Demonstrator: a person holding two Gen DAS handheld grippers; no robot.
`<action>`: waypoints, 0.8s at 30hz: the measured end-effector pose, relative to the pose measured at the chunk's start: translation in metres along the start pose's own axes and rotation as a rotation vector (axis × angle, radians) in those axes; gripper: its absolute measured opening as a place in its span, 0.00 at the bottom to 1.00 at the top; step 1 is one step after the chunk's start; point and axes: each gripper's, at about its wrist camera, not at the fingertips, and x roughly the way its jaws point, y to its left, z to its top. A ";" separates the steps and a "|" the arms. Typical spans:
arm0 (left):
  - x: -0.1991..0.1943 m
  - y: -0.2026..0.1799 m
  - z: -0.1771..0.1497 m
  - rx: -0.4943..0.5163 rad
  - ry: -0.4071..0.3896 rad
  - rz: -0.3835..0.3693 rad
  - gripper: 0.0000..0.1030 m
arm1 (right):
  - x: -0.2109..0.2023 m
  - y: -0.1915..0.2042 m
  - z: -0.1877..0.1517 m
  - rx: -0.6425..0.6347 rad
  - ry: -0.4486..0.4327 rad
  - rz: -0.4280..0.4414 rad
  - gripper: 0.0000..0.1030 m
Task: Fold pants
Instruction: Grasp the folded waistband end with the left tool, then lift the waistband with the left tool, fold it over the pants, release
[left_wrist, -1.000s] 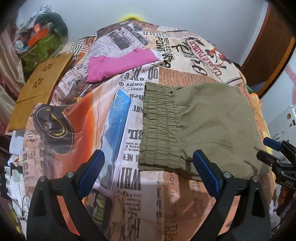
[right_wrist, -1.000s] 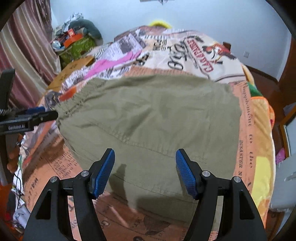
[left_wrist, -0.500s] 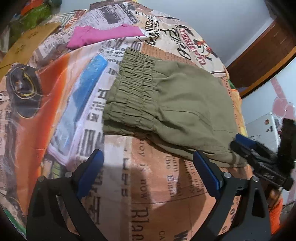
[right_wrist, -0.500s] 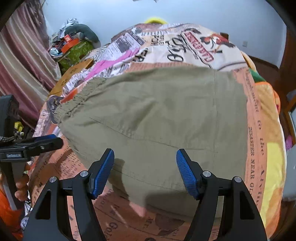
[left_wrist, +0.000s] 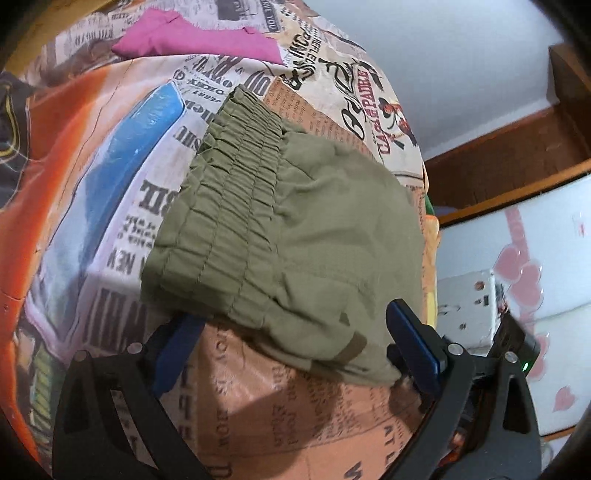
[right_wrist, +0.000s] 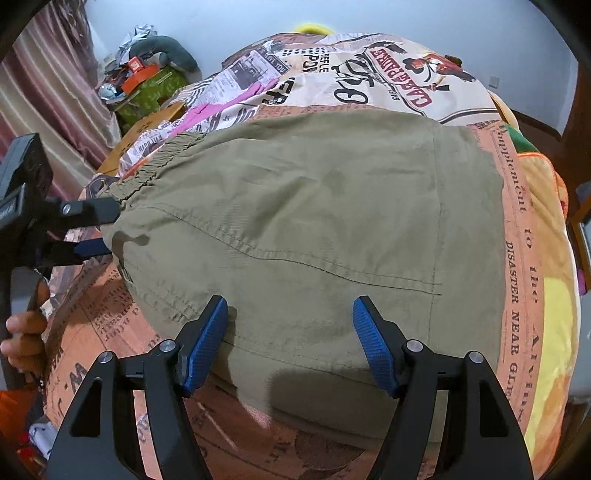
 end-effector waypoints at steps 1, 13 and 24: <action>0.000 0.001 0.001 -0.010 0.000 -0.002 0.95 | 0.000 0.000 0.000 0.000 0.001 0.003 0.65; -0.006 0.005 0.004 -0.031 -0.124 0.185 0.35 | -0.002 -0.002 -0.002 0.008 -0.007 0.024 0.65; -0.049 -0.010 -0.023 0.175 -0.267 0.391 0.31 | -0.009 0.000 -0.008 0.017 -0.009 0.041 0.65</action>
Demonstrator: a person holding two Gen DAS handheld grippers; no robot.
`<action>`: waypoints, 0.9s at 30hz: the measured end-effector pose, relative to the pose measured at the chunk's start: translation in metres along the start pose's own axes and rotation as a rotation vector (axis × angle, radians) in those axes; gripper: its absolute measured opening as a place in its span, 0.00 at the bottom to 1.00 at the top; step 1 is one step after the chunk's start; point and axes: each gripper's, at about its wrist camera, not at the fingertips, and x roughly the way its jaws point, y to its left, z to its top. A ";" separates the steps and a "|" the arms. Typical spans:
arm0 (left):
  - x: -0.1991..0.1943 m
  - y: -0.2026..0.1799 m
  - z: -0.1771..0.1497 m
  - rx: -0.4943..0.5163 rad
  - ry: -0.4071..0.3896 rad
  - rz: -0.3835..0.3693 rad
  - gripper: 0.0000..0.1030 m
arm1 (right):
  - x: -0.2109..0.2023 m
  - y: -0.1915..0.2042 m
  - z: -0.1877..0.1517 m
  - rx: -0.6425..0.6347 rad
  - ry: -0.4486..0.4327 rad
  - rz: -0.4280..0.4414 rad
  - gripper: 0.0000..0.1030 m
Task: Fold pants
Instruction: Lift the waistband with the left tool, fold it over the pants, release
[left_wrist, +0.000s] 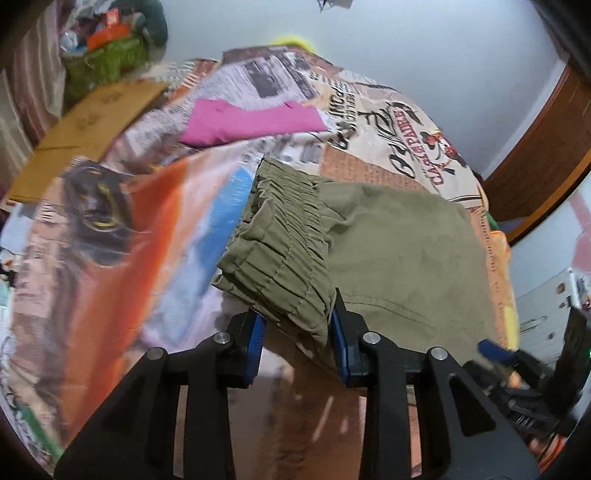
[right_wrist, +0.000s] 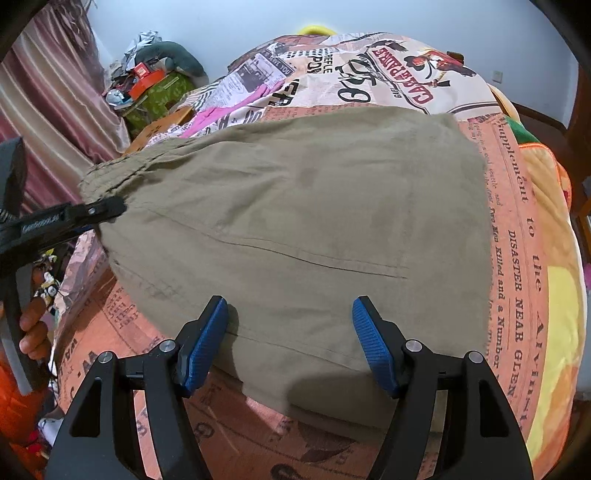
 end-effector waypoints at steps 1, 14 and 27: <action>-0.005 0.007 -0.002 -0.003 -0.006 0.014 0.32 | -0.001 0.001 -0.001 -0.001 -0.002 0.007 0.64; -0.044 0.023 -0.010 0.083 -0.151 0.229 0.31 | -0.012 0.005 -0.011 0.012 -0.012 -0.028 0.65; -0.084 -0.060 0.005 0.336 -0.327 0.101 0.27 | -0.045 -0.022 -0.024 0.103 -0.078 -0.093 0.65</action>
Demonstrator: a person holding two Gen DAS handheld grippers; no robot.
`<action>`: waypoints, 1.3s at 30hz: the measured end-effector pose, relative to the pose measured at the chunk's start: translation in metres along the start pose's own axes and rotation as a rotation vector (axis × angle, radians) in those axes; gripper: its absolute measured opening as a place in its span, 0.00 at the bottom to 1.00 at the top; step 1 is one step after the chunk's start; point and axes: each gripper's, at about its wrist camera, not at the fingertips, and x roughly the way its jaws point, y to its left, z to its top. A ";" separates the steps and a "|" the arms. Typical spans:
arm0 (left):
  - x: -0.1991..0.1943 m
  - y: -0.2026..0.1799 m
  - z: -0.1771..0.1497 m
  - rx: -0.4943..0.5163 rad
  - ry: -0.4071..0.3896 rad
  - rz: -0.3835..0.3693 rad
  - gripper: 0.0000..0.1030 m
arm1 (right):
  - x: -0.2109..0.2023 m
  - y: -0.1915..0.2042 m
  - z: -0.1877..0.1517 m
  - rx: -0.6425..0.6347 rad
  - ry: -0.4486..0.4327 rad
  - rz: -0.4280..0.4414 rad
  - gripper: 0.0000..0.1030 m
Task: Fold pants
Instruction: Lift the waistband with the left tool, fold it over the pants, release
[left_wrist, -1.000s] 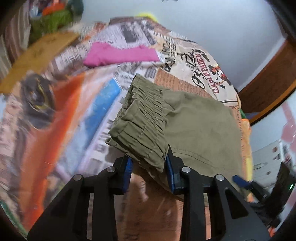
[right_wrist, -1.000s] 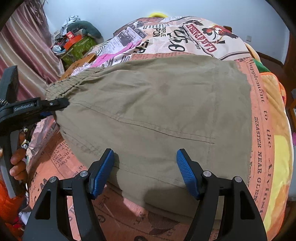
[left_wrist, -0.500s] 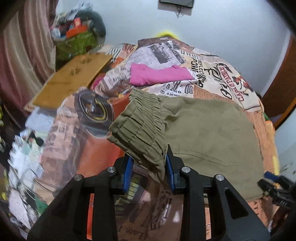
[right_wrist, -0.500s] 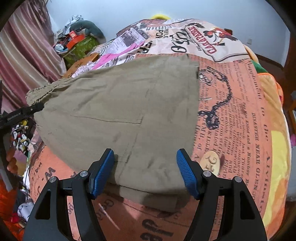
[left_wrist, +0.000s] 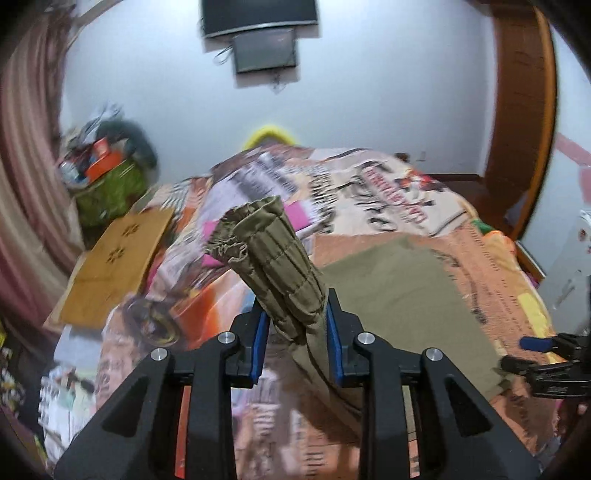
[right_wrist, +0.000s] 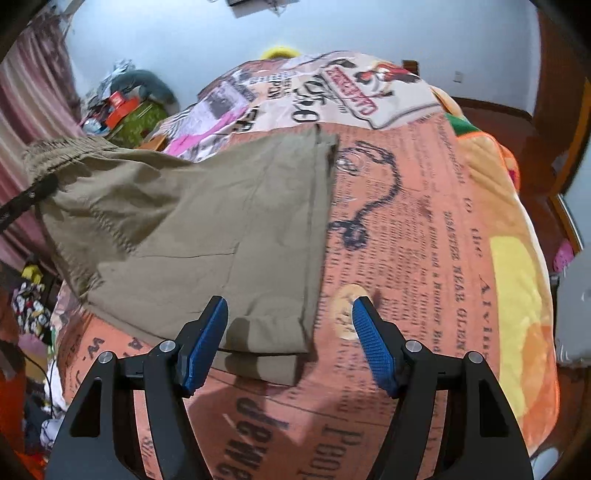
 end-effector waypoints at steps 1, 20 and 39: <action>-0.001 -0.007 0.002 0.011 -0.005 -0.020 0.26 | 0.004 -0.003 -0.002 0.009 0.016 -0.001 0.65; 0.015 -0.097 0.027 0.091 0.072 -0.346 0.22 | 0.020 -0.018 -0.014 0.086 0.051 0.054 0.65; 0.053 -0.155 -0.017 0.223 0.306 -0.464 0.22 | 0.019 -0.019 -0.015 0.091 0.045 0.057 0.65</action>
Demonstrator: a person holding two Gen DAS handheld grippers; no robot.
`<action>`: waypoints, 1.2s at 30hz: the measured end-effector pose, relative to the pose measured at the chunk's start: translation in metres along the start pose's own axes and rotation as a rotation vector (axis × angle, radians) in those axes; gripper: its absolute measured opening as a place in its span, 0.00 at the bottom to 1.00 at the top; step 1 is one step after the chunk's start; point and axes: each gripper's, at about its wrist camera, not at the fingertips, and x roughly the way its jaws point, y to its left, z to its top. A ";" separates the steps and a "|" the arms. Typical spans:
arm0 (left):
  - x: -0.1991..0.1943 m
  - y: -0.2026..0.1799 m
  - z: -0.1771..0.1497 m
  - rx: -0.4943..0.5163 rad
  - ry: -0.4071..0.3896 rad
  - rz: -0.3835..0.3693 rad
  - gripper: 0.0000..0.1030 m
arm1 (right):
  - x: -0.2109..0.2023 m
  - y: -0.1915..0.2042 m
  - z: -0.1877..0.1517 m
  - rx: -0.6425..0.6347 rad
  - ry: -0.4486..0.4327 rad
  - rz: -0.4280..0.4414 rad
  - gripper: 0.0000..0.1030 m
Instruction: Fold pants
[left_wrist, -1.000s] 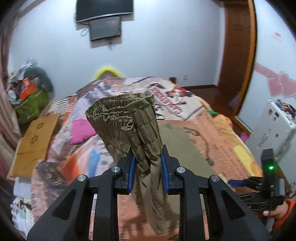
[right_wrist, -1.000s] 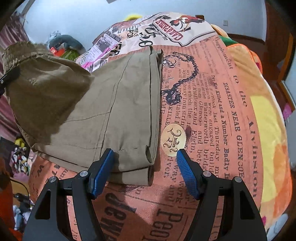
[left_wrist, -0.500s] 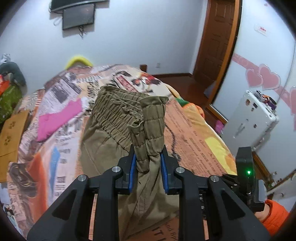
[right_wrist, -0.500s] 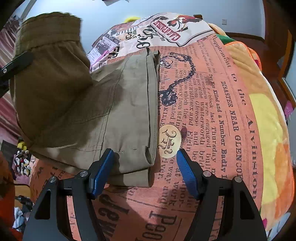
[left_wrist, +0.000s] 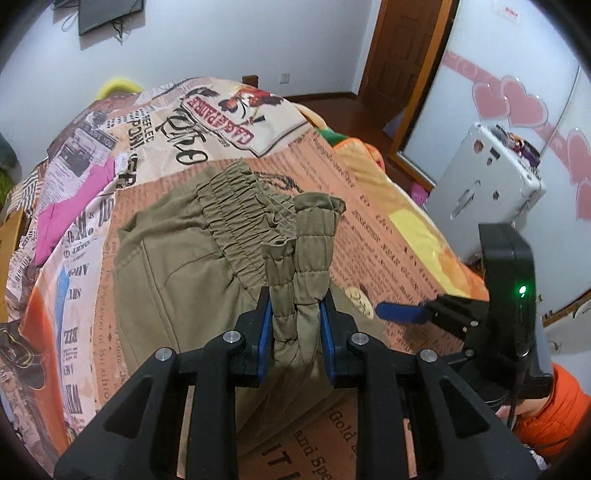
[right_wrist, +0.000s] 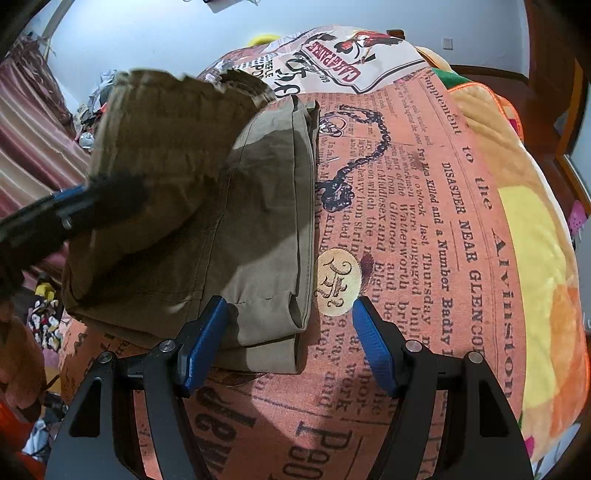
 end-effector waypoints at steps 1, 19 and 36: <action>0.001 -0.002 0.000 0.007 0.008 0.005 0.22 | 0.000 0.001 0.000 0.001 0.000 -0.001 0.65; -0.025 0.045 -0.022 -0.076 0.028 0.078 0.62 | -0.061 -0.005 0.024 0.016 -0.173 -0.055 0.65; -0.023 0.082 -0.052 -0.089 0.038 0.177 0.63 | -0.011 0.015 0.010 -0.046 -0.068 -0.053 0.67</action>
